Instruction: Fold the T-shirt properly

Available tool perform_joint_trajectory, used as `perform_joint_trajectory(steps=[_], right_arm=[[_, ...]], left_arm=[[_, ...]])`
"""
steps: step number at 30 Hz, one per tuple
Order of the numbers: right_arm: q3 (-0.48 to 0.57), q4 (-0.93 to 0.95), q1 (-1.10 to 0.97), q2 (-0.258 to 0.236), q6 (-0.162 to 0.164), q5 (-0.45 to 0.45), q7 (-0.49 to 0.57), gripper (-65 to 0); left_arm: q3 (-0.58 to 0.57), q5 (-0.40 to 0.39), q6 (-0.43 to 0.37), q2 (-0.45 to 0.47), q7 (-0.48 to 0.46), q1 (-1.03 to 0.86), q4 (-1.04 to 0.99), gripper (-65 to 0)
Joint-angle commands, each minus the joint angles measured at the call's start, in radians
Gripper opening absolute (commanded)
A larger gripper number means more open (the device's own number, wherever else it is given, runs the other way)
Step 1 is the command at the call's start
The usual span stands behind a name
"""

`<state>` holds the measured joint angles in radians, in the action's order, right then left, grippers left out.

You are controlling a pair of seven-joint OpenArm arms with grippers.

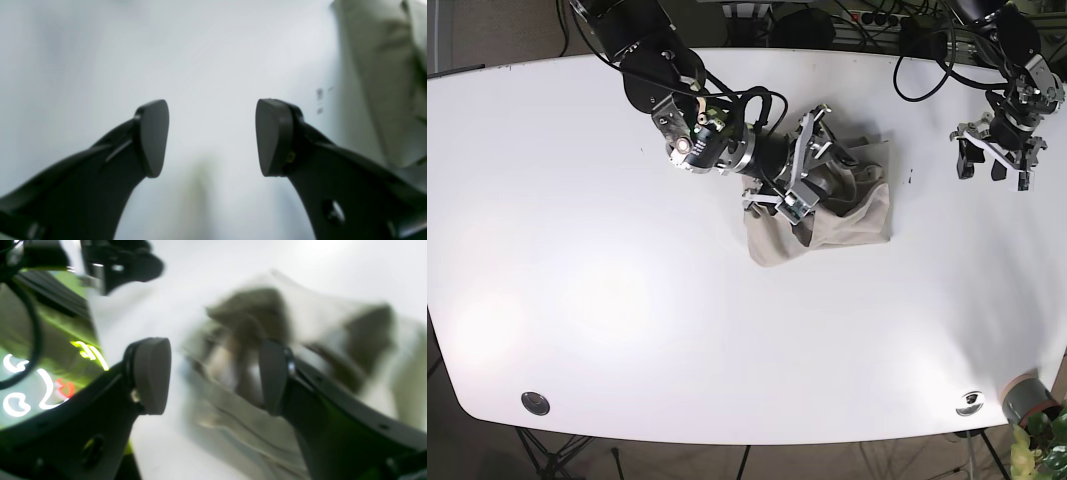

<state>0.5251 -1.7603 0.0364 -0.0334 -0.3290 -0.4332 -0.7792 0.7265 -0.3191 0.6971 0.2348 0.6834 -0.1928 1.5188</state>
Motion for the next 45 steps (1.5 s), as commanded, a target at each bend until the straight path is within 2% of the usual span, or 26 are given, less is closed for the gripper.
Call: perform_joint_trajectory(steps=[1,3,6,12,15,22,24,26,30,31,33,40,42,45], right_arm=[[-0.056,-0.022,0.021,0.008,0.020,-0.016,0.031,-25.0],[-0.084,-0.022,0.023,0.008,0.041,-0.017,0.031,-25.0],[-0.086,-0.019,0.029,0.008,0.052,-0.017,0.031,-25.0],[-0.084,0.064,0.059,0.017,0.052,-0.017,0.034,-25.0],[-0.084,0.104,0.075,0.049,0.052,-0.016,0.036,-25.0],[-0.084,0.202,0.144,0.083,0.052,-0.016,0.036,-25.2],[-0.084,0.227,0.159,0.091,0.052,-0.016,0.036,-28.7],[-0.084,0.236,0.167,0.096,0.052,-0.016,0.037,-35.7],[-0.084,0.264,0.191,0.105,0.052,-0.016,0.037,-61.7],[-0.084,0.267,0.196,0.105,0.052,-0.016,0.037,-63.9],[-0.084,0.264,0.198,0.106,0.052,-0.016,0.037,-60.9],[-0.082,0.264,0.234,0.161,0.052,-0.019,0.033,-61.5],[-0.078,0.267,0.247,0.190,0.052,-0.019,0.033,-61.5],[-0.026,0.273,0.276,0.190,0.054,-0.019,0.036,-61.5]], left_arm=[[0.008,-0.024,0.001,0.028,-0.031,0.020,-0.014,-26.7],[0.008,-0.024,0.001,0.038,-0.031,0.019,-0.021,-26.7],[0.008,-0.024,0.001,0.041,-0.029,0.017,-0.021,-26.7],[0.003,-0.024,0.001,0.036,-0.026,0.017,-0.022,-26.7],[0.003,-0.024,0.001,0.036,-0.026,0.017,-0.024,-26.7],[0.002,-0.024,0.001,0.036,-0.026,0.017,-0.024,-26.7],[0.003,-0.024,0.001,0.036,-0.026,0.017,-0.024,-26.7],[0.003,-0.024,0.001,0.036,-0.026,0.017,-0.024,-26.7],[0.003,-0.024,0.001,0.036,-0.026,0.017,-0.025,-26.7],[0.003,-0.024,0.001,0.036,-0.026,0.017,-0.025,-26.7],[0.003,-0.024,0.001,0.036,-0.026,0.017,-0.025,-26.7],[0.003,-0.024,0.001,0.036,-0.026,0.016,-0.025,-26.7],[0.003,-0.024,0.001,0.036,-0.026,0.016,-0.025,-26.7],[0.003,-0.024,0.001,0.036,-0.026,0.013,-0.025,-26.7]])
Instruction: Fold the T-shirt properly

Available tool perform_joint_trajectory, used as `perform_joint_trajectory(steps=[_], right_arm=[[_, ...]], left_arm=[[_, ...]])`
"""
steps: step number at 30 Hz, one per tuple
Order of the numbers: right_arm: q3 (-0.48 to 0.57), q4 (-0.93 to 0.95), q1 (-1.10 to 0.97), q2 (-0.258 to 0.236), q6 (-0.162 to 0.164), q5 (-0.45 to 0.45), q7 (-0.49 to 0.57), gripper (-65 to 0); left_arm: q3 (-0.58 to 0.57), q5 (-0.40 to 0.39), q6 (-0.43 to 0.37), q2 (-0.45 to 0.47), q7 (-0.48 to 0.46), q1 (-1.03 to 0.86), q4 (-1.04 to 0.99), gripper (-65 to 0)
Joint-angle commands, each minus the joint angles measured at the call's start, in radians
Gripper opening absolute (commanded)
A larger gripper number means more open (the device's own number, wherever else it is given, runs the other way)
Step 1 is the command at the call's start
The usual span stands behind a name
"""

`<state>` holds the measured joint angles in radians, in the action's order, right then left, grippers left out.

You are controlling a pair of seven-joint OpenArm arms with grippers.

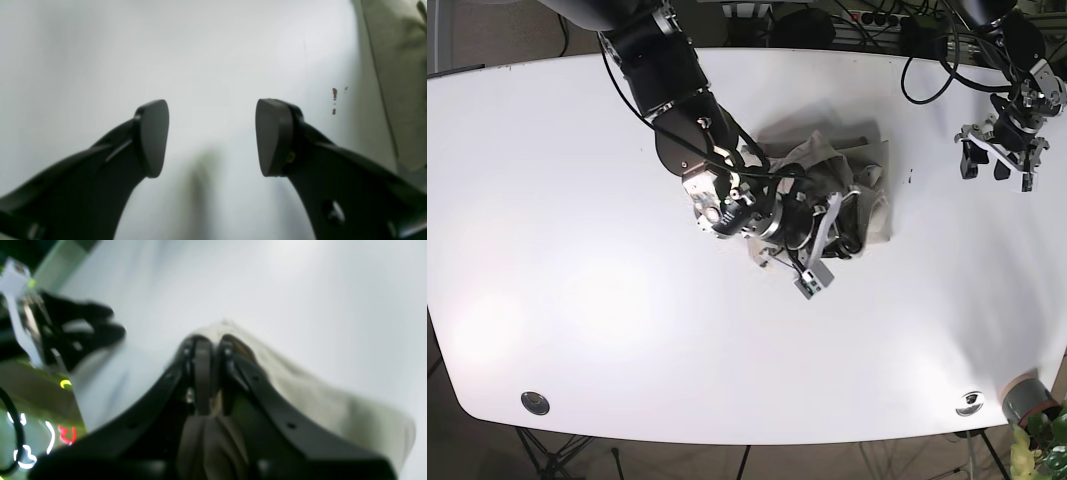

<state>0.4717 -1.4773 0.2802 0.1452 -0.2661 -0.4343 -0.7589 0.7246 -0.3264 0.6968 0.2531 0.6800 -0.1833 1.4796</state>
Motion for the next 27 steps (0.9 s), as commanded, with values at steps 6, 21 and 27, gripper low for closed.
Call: perform_joint_trajectory(steps=[6,21,27], right_arm=[[0.132,0.085,0.121,0.012,0.055,-0.027,0.083,-61.4],[0.246,0.249,0.253,0.012,0.097,-0.192,0.241,-58.7],[0.243,0.240,0.247,0.012,0.097,-0.197,0.258,-23.1]], left_arm=[[0.003,-0.017,0.001,0.018,-0.023,-0.018,0.019,-26.7],[-0.027,-0.017,0.001,0.002,-0.023,-0.026,0.017,-26.7],[-0.073,-0.017,0.001,0.004,-0.027,-0.023,0.016,-26.7]])
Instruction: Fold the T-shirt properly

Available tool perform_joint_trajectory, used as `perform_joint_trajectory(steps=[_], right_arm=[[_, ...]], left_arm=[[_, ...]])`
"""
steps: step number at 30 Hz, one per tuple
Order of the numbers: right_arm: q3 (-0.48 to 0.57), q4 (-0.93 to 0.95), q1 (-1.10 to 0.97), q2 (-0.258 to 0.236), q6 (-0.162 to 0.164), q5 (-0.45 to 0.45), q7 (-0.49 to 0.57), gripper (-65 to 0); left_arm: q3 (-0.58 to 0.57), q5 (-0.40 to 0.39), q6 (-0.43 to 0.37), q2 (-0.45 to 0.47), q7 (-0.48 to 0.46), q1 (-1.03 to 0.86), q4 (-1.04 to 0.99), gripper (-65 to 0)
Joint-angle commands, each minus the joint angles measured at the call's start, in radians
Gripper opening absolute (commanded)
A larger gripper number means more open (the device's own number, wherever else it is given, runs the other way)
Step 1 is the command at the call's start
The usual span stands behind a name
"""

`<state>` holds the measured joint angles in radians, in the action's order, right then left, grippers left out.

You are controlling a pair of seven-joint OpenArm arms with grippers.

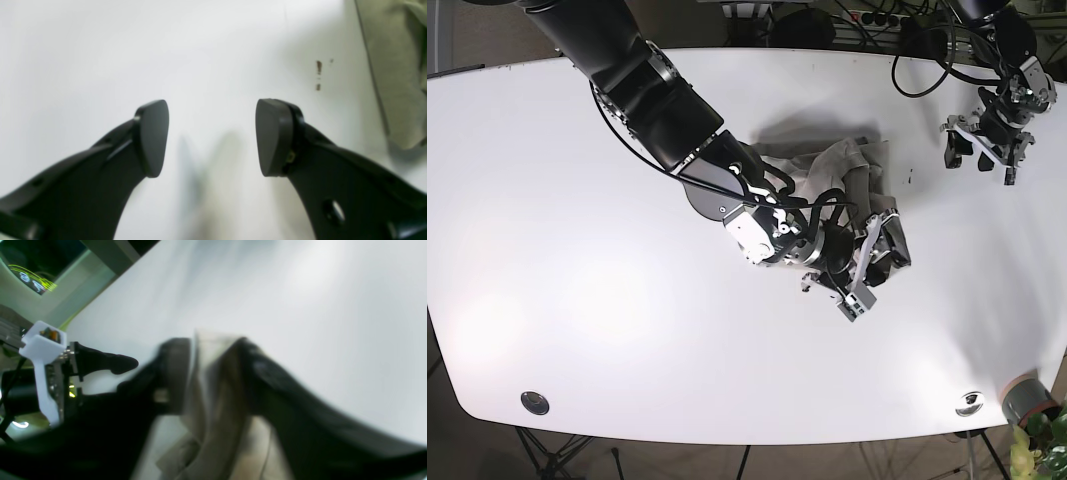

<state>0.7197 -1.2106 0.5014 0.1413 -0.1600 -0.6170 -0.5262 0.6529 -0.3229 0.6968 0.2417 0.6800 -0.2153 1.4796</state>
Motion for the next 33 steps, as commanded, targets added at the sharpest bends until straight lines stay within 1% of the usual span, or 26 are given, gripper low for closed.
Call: perform_joint_trajectory(steps=[1,3,4,6,9,11,12,14,16,20,24,26,29,30,32,33], right_arm=[[-0.004,-0.038,0.024,0.016,-0.010,-0.014,0.024,-18.1],[-0.004,-0.068,0.007,0.016,-0.010,-0.014,0.024,-9.0],[-0.007,-0.090,-0.014,0.016,-0.010,-0.014,0.019,-6.5],[-0.012,-0.134,-0.042,0.016,-0.010,-0.004,-0.002,-6.3],[-0.024,-0.223,-0.088,-0.013,-0.010,-0.007,-0.059,-10.1],[-0.022,-0.282,-0.134,-0.021,-0.011,-0.004,-0.093,-13.8],[-0.022,-0.297,-0.151,-0.027,-0.011,-0.004,-0.104,-15.1],[-0.022,-0.334,-0.191,-0.059,-0.013,-0.004,-0.120,-18.5],[-0.021,-0.358,-0.218,-0.078,-0.014,-0.004,-0.125,-20.8],[0.041,-0.374,-0.257,-0.128,-0.016,-0.004,-0.127,-21.9],[0.142,-0.363,-0.257,-0.164,-0.013,0.004,-0.127,-22.5],[0.173,-0.360,-0.261,-0.173,-0.011,0.049,-0.127,-22.7],[0.199,-0.340,-0.290,-0.167,-0.011,0.190,-0.125,-22.7],[0.199,-0.335,-0.300,-0.161,-0.011,0.227,-0.125,-22.7],[0.194,-0.323,-0.323,-0.133,-0.011,0.345,-0.125,-22.7],[0.194,-0.318,-0.329,-0.127,-0.011,0.383,-0.124,-22.7]], left_arm=[[-0.002,-0.020,0.001,0.015,-0.027,0.009,0.016,-26.7],[-0.003,-0.020,0.001,0.015,-0.027,0.012,0.016,-26.7],[-0.005,-0.020,0.001,0.015,-0.027,0.012,0.016,-26.7],[-0.005,-0.020,0.001,0.015,-0.027,0.012,0.016,-26.7],[-0.005,-0.020,0.001,0.015,-0.027,0.014,0.017,-26.7],[-0.005,-0.020,0.001,0.015,-0.027,0.014,0.017,-26.7],[-0.005,-0.020,0.001,0.015,-0.027,0.014,0.017,-26.7],[-0.002,-0.020,0.001,0.015,-0.027,0.014,0.016,-26.7],[0.000,-0.020,0.001,0.015,-0.027,0.014,0.016,-26.7],[0.011,-0.020,0.001,0.020,-0.027,0.012,0.016,-26.7],[0.032,-0.020,0.001,0.020,-0.027,0.011,0.016,-26.7],[0.032,-0.020,0.001,0.020,-0.027,0.009,0.016,-26.7],[0.032,-0.020,0.001,0.020,-0.027,0.007,0.017,-26.7],[0.032,-0.020,0.001,0.020,-0.027,0.006,0.017,-26.7],[0.032,-0.020,0.001,0.020,-0.026,0.006,0.017,-26.7],[0.032,-0.020,0.001,0.020,-0.026,0.006,0.017,-26.7]])
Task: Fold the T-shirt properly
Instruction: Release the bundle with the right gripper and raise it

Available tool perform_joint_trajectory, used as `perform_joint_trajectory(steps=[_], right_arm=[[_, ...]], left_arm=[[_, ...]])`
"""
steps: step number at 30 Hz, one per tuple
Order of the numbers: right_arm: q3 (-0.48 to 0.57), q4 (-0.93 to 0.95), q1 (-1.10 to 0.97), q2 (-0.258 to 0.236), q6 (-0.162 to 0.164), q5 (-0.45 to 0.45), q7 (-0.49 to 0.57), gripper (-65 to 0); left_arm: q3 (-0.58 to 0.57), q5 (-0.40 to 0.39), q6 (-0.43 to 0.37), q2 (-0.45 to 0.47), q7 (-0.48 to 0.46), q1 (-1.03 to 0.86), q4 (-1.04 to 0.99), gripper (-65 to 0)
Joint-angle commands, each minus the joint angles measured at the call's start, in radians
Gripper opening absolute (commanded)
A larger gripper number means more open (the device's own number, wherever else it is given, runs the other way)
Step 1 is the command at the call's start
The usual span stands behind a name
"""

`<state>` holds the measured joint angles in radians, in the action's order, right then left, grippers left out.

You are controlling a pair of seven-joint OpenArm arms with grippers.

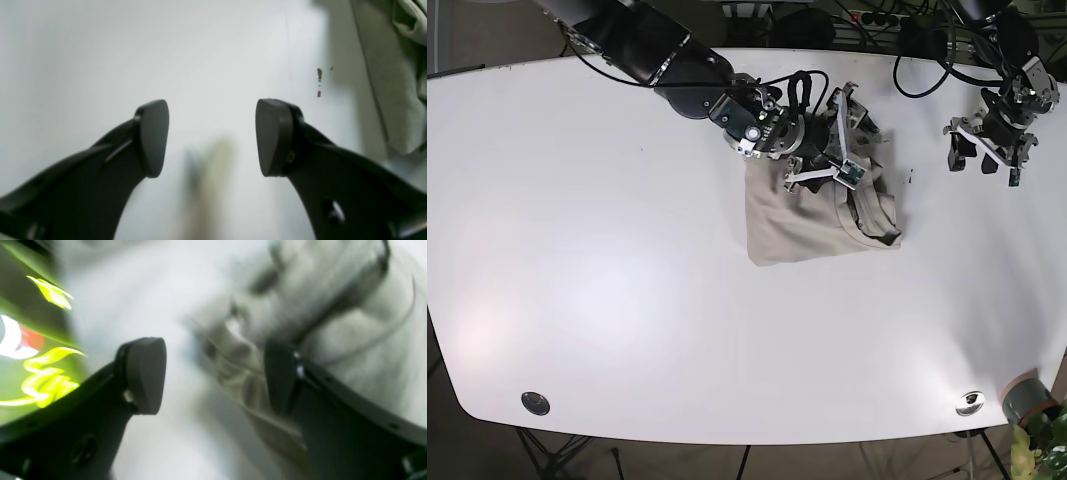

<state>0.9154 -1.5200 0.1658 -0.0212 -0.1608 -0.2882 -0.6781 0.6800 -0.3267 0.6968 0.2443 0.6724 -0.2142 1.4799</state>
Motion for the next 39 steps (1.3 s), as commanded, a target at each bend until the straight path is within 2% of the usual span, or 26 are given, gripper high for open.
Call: perform_joint_trajectory(steps=[1,5,7,10,19,23,29,32,39], right_arm=[[-0.002,-0.001,-0.001,0.043,-0.010,0.100,0.030,-22.7],[-0.020,0.025,-0.031,0.074,-0.010,0.263,0.033,-22.7],[-0.029,0.040,-0.035,0.086,-0.012,0.304,0.034,-22.8],[-0.034,0.059,-0.035,0.093,-0.012,0.318,0.053,-23.8],[-0.035,0.138,-0.033,0.093,-0.012,0.318,0.131,-51.5],[-0.035,0.135,-0.036,0.093,-0.010,0.318,0.130,-60.6],[-0.035,0.043,-0.070,0.094,-0.010,0.317,0.122,-62.0],[-0.035,-0.023,-0.074,0.096,-0.010,0.317,0.076,-62.1],[-0.034,-0.095,-0.071,0.163,-0.010,0.317,-0.018,-62.1]], left_arm=[[0.004,-0.016,0.001,0.017,-0.018,0.005,0.018,-26.7],[0.004,-0.016,0.001,0.017,-0.016,0.003,0.018,-26.7],[0.005,-0.016,0.001,0.017,-0.016,0.002,0.018,-26.7],[0.005,-0.016,0.001,0.017,-0.019,-0.015,0.020,-26.7],[0.005,-0.016,0.001,0.016,-0.019,-0.023,0.018,-26.7],[0.007,-0.016,0.001,0.016,-0.019,-0.023,0.017,-26.7],[0.007,-0.016,0.001,0.014,-0.018,-0.023,0.017,-26.7],[0.007,-0.016,0.001,0.013,-0.016,-0.023,0.017,-26.7],[0.007,-0.016,0.001,0.013,-0.016,-0.023,0.020,-26.7]])
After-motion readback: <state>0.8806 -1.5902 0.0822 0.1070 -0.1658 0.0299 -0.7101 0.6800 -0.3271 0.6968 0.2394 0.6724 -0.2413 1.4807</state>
